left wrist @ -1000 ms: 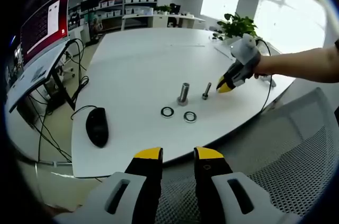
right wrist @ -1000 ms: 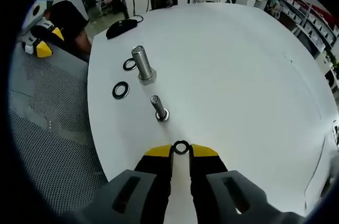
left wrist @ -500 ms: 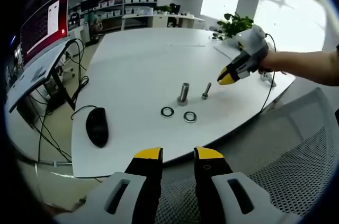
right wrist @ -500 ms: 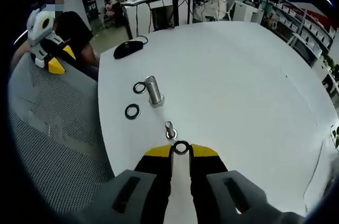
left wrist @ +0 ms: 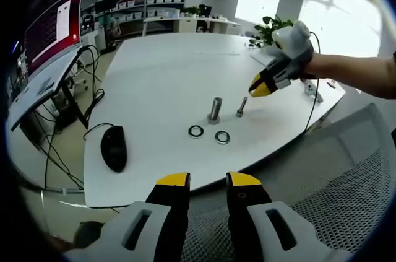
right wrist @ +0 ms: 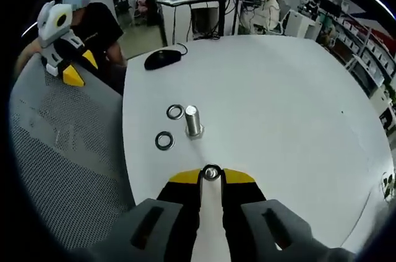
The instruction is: Place the washer onto the threaded stud by aligning its center hole with the stud, sliding it down to the base, and recovering from edge contact or off-axis alignment until the washer reaches the visible bottom stop.
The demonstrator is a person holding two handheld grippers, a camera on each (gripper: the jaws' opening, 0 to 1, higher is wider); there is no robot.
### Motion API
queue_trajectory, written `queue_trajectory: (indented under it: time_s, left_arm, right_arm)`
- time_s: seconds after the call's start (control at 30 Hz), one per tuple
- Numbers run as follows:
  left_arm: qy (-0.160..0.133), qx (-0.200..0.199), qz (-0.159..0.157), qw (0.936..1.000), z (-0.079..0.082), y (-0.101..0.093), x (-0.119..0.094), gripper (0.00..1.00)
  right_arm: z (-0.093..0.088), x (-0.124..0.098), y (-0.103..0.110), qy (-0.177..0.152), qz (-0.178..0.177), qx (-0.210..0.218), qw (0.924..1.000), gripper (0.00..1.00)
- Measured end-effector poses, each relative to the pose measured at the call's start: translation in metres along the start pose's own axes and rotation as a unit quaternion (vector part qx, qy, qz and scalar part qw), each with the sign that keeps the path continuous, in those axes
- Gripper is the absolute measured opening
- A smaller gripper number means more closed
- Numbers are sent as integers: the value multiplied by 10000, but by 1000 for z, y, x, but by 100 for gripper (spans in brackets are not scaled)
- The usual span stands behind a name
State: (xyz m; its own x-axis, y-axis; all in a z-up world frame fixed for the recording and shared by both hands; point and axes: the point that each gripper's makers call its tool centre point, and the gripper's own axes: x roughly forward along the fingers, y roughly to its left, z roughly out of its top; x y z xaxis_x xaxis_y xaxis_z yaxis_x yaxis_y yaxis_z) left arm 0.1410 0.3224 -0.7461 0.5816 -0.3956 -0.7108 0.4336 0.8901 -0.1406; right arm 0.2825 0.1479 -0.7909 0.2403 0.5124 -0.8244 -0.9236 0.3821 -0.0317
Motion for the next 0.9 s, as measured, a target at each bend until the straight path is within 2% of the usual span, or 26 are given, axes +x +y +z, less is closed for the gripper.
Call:
queue_trajectory:
  time_s: [0.3,0.9]
  left_arm:
    - [5,5,-8,10000,0,1,0,22]
    - [4,2,-5,10000,-1,3,1,22]
  right_arm:
    - [-2,8,1,359,57,-371,9986,13]
    - [-3,13,1,653,277,-503,9962,13]
